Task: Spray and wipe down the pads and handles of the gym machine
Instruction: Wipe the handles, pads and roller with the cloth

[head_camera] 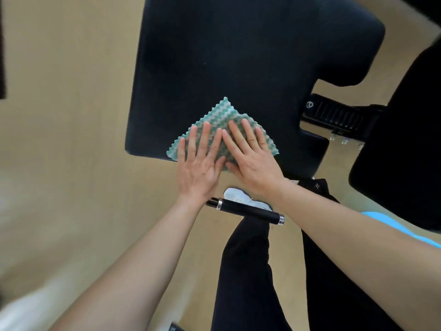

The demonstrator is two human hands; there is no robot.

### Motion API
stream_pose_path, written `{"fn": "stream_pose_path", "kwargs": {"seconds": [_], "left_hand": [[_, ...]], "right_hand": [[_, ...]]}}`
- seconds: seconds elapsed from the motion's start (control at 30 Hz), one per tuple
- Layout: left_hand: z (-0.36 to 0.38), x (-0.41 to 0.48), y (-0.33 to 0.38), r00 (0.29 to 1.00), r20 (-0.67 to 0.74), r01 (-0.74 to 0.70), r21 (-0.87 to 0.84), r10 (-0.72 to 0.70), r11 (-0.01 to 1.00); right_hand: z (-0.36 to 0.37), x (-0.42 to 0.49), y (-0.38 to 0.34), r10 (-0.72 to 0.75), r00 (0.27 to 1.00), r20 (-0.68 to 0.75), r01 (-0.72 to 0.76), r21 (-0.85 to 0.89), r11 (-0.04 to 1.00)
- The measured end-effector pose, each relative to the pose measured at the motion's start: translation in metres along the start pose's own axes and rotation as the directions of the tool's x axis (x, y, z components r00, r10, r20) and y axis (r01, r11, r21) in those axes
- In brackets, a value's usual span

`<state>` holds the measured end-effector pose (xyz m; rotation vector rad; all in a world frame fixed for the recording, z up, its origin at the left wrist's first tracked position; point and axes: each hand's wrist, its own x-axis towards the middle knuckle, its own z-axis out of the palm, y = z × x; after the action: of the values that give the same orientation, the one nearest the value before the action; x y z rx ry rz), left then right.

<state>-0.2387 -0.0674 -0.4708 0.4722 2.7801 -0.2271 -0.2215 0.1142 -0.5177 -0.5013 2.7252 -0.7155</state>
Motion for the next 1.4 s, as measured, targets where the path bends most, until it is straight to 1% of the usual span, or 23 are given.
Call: {"fn": "stream_pose_path", "kwargs": {"seconds": [0.07, 0.13, 0.2, 0.27, 0.33, 0.4, 0.5, 0.73, 0.97, 1.1, 1.2, 1.3, 1.4], "left_hand": [[-0.005, -0.001, -0.022, 0.992, -0.027, 0.122, -0.003, -0.122, 0.993], [-0.012, 0.001, -0.042, 0.969, -0.048, 0.241, 0.005, -0.241, 0.97], [-0.02, 0.009, -0.057, 0.923, -0.051, 0.381, -0.012, -0.382, 0.924], [-0.029, 0.023, -0.065, 0.85, -0.035, 0.523, -0.062, -0.526, 0.85], [-0.036, 0.042, -0.066, 0.801, -0.016, 0.594, -0.11, -0.599, 0.797], [-0.043, 0.066, -0.064, 0.799, -0.026, 0.592, -0.143, -0.601, 0.793], [-0.055, 0.108, -0.055, 0.827, -0.083, 0.541, -0.156, -0.557, 0.826], [-0.071, 0.187, -0.029, 0.858, -0.182, 0.468, -0.106, -0.48, 0.877], [-0.101, 0.28, -0.002, 0.919, -0.222, 0.328, -0.031, -0.327, 0.944], [-0.113, 0.322, 0.02, 0.96, -0.218, 0.193, 0.053, -0.178, 0.98], [-0.117, 0.341, 0.039, 0.984, -0.179, 0.042, 0.113, -0.021, 0.993], [-0.119, 0.347, 0.073, 0.981, -0.129, -0.121, 0.182, 0.146, 0.976], [-0.112, 0.344, 0.115, 0.956, -0.066, -0.261, 0.25, 0.286, 0.932]], "right_hand": [[-0.008, 0.03, -0.014, -0.091, 0.996, -0.02, 0.09, -0.04, 0.995], [-0.016, 0.059, -0.03, -0.159, 0.987, -0.036, 0.156, -0.068, 0.985], [-0.025, 0.088, -0.043, -0.218, 0.975, -0.045, 0.214, -0.081, 0.973], [-0.035, 0.112, -0.048, -0.262, 0.964, -0.048, 0.257, -0.09, 0.962], [-0.044, 0.131, -0.045, -0.278, 0.959, -0.052, 0.272, -0.106, 0.956], [-0.055, 0.145, -0.033, -0.267, 0.961, -0.066, 0.257, -0.13, 0.958], [-0.071, 0.163, -0.006, -0.231, 0.968, -0.099, 0.212, -0.176, 0.961], [-0.11, 0.193, 0.06, -0.175, 0.978, -0.117, 0.145, -0.227, 0.963], [-0.148, 0.217, 0.121, -0.014, 0.985, -0.169, -0.013, -0.16, 0.987], [-0.158, 0.218, 0.154, 0.158, 0.974, -0.165, -0.175, -0.094, 0.98], [-0.156, 0.203, 0.175, 0.323, 0.937, -0.133, -0.325, 0.003, 0.946], [-0.147, 0.171, 0.193, 0.445, 0.882, -0.154, -0.443, 0.054, 0.895], [-0.137, 0.136, 0.208, 0.56, 0.819, -0.123, -0.553, 0.088, 0.828]]}}
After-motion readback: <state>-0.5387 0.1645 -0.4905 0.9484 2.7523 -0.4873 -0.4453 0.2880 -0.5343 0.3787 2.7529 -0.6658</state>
